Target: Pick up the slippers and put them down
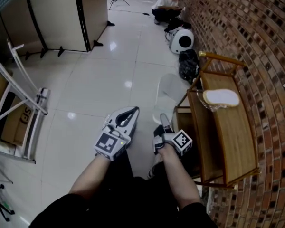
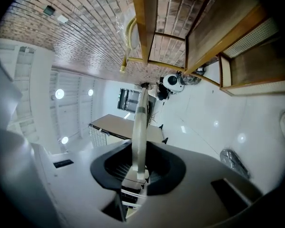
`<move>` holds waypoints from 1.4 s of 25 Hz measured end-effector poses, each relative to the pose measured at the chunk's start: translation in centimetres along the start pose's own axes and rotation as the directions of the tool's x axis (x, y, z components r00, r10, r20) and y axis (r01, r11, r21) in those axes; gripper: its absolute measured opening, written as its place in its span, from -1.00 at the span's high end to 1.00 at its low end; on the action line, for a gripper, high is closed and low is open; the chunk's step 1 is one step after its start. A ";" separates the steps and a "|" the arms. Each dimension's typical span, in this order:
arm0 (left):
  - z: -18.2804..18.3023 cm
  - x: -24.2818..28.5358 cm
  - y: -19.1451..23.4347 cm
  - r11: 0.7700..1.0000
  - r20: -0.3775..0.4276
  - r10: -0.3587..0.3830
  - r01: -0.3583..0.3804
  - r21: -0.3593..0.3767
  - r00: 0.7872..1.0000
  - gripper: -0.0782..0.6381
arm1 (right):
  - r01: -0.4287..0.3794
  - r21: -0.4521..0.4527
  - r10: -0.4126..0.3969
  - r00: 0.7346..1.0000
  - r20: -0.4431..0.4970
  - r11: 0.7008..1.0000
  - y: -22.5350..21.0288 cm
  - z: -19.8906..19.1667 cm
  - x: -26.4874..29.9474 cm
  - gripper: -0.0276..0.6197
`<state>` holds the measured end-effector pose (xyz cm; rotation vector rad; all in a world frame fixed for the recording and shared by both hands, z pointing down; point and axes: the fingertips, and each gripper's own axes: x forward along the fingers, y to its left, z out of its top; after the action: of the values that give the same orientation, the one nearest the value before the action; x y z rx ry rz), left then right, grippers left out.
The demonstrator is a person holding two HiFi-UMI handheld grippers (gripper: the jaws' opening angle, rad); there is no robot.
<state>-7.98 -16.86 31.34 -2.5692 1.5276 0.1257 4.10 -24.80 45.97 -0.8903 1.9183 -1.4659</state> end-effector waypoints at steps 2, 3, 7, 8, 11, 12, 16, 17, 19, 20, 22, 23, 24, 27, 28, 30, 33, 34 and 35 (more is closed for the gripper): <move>-0.1 0.2 0.8 1.000 0.001 0.008 -0.008 -0.008 1.000 0.77 | -0.009 -0.004 0.009 1.000 -0.004 1.000 -0.1 0.1 0.8 0.69; -0.1 0.3 1.2 1.000 0.002 0.007 -0.007 -0.006 1.000 0.77 | -0.015 -0.004 0.015 1.000 -0.003 1.000 -0.2 0.2 1.3 0.70; -1.2 0.8 3.1 1.000 -0.017 0.010 -0.010 0.020 1.000 0.77 | 0.000 0.005 0.000 1.000 -0.018 1.000 -2.1 0.5 3.3 0.70; -1.5 1.1 3.7 1.000 -0.019 0.019 -0.019 0.020 1.000 0.77 | 0.004 0.002 -0.004 1.000 -0.026 1.000 -2.7 0.8 3.9 0.70; -2.0 2.5 5.3 0.999 -0.016 0.033 -0.032 0.030 0.999 0.77 | -0.011 -0.016 0.010 0.998 -0.056 1.000 -3.8 1.6 5.9 0.70; -2.2 3.1 5.6 0.999 -0.017 0.031 -0.031 0.036 0.999 0.77 | -0.017 -0.018 0.016 0.998 -0.067 1.000 -4.3 1.7 6.5 0.70; -3.4 5.6 6.9 0.999 -0.010 0.029 -0.028 0.031 1.000 0.77 | -0.034 0.008 0.035 0.995 -0.092 0.999 -7.1 2.3 8.8 0.70; -3.9 6.3 7.2 0.999 -0.008 0.032 -0.032 0.022 0.999 0.77 | -0.040 0.019 0.041 0.995 -0.093 0.999 -7.9 2.5 9.3 0.70; -5.1 7.7 7.7 0.999 -0.006 0.043 -0.043 -0.008 0.999 0.77 | -0.066 0.044 0.069 0.994 -0.090 0.997 -9.3 2.8 10.4 0.70; -5.8 8.4 7.9 0.999 -0.007 0.045 -0.045 -0.020 0.999 0.77 | -0.079 0.051 0.083 0.992 -0.090 0.996 -10.1 2.8 10.9 0.70; -7.5 9.3 8.2 0.999 -0.019 0.039 -0.040 -0.028 0.999 0.77 | -0.097 0.052 0.102 0.989 -0.107 0.994 -11.8 2.2 11.6 0.70; -8.5 9.7 8.3 0.999 -0.028 0.038 -0.039 -0.028 0.999 0.77 | -0.099 0.054 0.105 0.987 -0.120 0.994 -12.9 1.9 11.9 0.70; -9.5 9.9 8.6 0.999 -0.038 0.041 -0.042 -0.032 0.998 0.77 | -0.096 0.062 0.103 0.986 -0.130 0.993 -14.0 1.6 12.1 0.69; -12.7 11.1 9.5 0.996 -0.064 0.056 -0.060 -0.072 0.996 0.77 | -0.075 0.120 0.090 0.988 -0.123 0.990 -18.1 1.4 12.4 0.70; -13.7 11.5 9.7 0.994 -0.072 0.055 -0.062 -0.087 0.996 0.77 | -0.068 0.152 0.085 0.990 -0.111 0.986 -19.6 1.4 12.5 0.70; -15.4 12.3 9.9 0.992 -0.085 0.047 -0.057 -0.110 0.995 0.77 | -0.039 0.215 0.061 0.993 -0.097 0.976 -22.5 0.8 12.4 0.70; -17.4 13.0 9.5 0.991 -0.106 0.021 -0.035 -0.128 0.994 0.77 | 0.066 0.258 -0.036 0.992 -0.120 0.964 -26.7 -1.9 11.0 0.70; -18.1 13.0 9.2 0.991 -0.116 0.009 -0.025 -0.133 0.993 0.77 | 0.101 0.262 -0.069 0.989 -0.131 0.960 -28.0 -3.0 10.3 0.70; -18.8 13.0 9.0 0.989 -0.124 0.002 -0.020 -0.144 0.992 0.77 | 0.130 0.266 -0.095 0.986 -0.141 0.955 -29.4 -3.8 9.7 0.70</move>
<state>-9.72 -35.58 47.18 -2.7282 1.6325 0.0833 0.14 -35.45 74.97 -0.8043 1.7162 -1.8432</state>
